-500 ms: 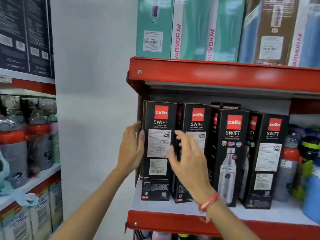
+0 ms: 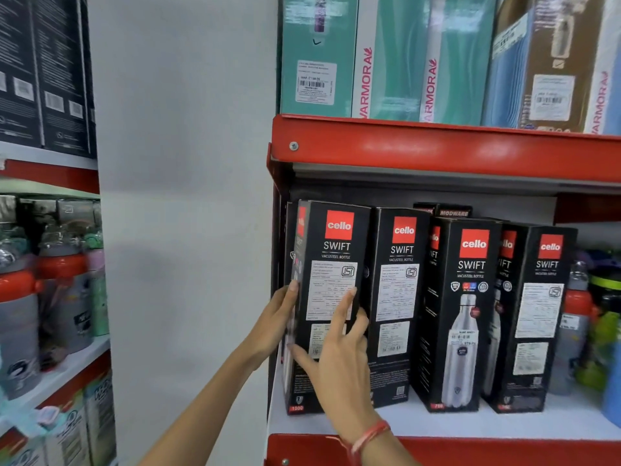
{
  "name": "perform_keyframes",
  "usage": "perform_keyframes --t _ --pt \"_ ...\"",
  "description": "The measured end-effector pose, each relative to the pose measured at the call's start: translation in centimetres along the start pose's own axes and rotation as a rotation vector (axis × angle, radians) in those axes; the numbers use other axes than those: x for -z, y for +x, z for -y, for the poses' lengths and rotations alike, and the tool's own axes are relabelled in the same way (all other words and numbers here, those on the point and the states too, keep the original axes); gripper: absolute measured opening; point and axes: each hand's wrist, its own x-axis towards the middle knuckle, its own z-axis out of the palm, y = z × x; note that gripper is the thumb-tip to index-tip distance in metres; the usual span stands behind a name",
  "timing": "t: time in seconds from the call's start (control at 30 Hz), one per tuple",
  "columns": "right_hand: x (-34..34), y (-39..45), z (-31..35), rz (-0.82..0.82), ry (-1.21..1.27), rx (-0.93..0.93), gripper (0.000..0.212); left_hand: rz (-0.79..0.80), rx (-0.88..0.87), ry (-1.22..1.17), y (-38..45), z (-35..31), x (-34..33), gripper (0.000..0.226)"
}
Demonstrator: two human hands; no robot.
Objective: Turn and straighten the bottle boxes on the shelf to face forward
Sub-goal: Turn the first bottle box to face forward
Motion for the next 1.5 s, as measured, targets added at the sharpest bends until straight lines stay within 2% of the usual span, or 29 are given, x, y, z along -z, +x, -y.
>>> perform_keyframes --t 0.1,0.2,0.33,0.43,0.6,0.97,1.1,1.17,1.23,1.3,1.33,1.37,1.43,1.5 --pt "1.9 0.0 -0.5 0.044 0.089 0.041 0.124 -0.059 -0.032 0.018 -1.6 -1.0 0.7 0.063" --pt "4.1 0.6 -1.3 0.151 0.267 0.073 0.13 -0.038 -0.086 0.009 -3.4 -2.0 1.8 0.056" --pt "6.1 2.2 -3.4 0.309 0.466 0.155 0.128 0.012 -0.165 0.009 -5.1 -3.4 2.2 0.065" --pt "6.4 3.2 -4.4 0.395 0.549 0.224 0.124 -0.091 -0.217 0.02 -6.2 -3.4 1.0 0.075" --pt "7.0 3.5 -4.8 0.441 0.665 0.237 0.106 -0.27 -0.256 0.112 -7.6 -3.0 -1.4 0.078" --pt "6.1 2.8 -6.3 0.507 0.705 0.267 0.095 -0.4 -0.183 0.254 -8.3 -2.1 -5.1 0.082" --pt "5.8 2.3 -7.3 0.408 0.705 0.239 0.093 -0.397 -0.182 0.317 -8.2 -2.1 -6.0 0.085" --pt "6.2 1.9 -7.5 0.282 0.693 0.195 0.076 -0.411 -0.174 0.323 -8.2 -2.0 -6.3 0.085" --pt "6.7 1.5 -7.6 -0.033 0.607 0.166 0.04 -0.431 -0.17 0.317 -8.3 -1.9 -6.4 0.084" --pt "7.1 1.6 -7.8 -0.349 0.472 0.145 0.028 -0.448 -0.173 0.323 -8.3 -1.9 -6.6 0.083" --pt "7.1 1.9 -7.9 -0.411 0.393 0.121 0.028 -0.461 -0.177 0.319 -8.4 -2.1 -6.7 0.081" --pt "6.8 2.2 -8.0 -0.398 0.314 0.078 0.04 -0.484 -0.189 0.319 -8.5 -2.2 -6.9 0.08" --pt "6.0 2.7 -7.8 -0.268 0.207 -0.04 0.076 -0.558 -0.262 0.402 -8.7 -2.5 -7.1 0.079" --pt "5.2 2.8 -7.3 -0.205 0.161 -0.119 0.101 -0.64 -0.374 0.579 -8.6 -2.7 -7.2 0.073"
